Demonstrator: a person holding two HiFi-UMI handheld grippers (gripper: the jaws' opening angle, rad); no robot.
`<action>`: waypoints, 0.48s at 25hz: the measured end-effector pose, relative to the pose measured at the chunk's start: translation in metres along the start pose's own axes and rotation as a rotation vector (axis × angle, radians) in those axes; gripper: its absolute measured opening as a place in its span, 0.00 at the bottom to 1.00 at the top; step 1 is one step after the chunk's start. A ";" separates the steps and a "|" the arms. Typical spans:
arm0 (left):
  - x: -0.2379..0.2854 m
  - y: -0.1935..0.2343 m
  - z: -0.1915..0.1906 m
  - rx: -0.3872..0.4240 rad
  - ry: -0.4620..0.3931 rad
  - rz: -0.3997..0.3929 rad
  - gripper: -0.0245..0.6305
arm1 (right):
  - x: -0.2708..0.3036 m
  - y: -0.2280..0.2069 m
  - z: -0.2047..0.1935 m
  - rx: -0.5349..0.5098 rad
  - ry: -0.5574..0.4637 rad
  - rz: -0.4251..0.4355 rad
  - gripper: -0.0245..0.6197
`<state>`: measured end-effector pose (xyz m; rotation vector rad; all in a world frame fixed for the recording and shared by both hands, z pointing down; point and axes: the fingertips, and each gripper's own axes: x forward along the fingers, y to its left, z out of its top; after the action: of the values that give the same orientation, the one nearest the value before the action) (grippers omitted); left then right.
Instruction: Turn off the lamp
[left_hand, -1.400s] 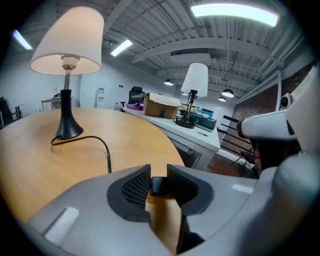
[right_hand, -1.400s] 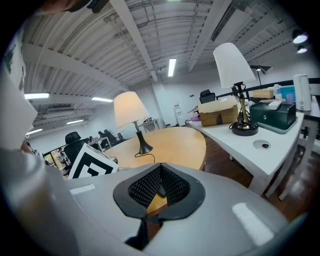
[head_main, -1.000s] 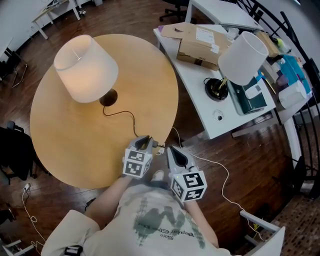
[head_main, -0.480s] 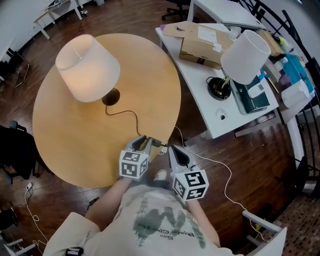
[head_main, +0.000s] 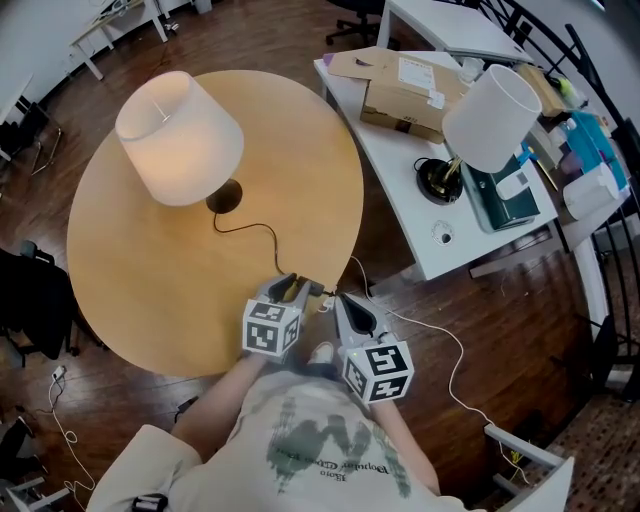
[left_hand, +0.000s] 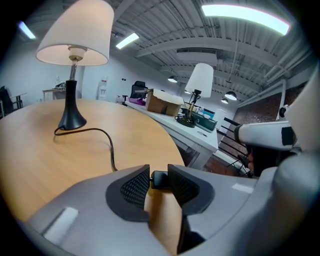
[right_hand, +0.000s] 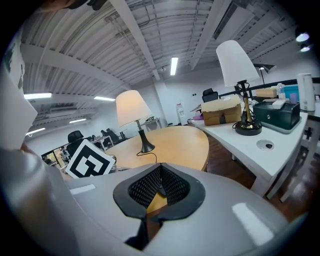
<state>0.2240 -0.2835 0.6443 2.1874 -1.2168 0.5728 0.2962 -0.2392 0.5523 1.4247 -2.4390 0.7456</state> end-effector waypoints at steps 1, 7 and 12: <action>0.000 0.000 0.000 -0.007 -0.001 -0.002 0.18 | 0.000 -0.001 0.000 -0.004 0.000 -0.002 0.04; 0.000 -0.001 0.002 -0.029 -0.007 -0.014 0.19 | 0.003 0.000 -0.001 -0.001 0.007 0.006 0.04; 0.000 -0.003 0.004 -0.041 -0.012 -0.028 0.19 | 0.004 0.000 -0.002 0.004 0.011 0.009 0.04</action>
<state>0.2272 -0.2847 0.6398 2.1732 -1.1921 0.5202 0.2938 -0.2414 0.5554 1.4081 -2.4383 0.7586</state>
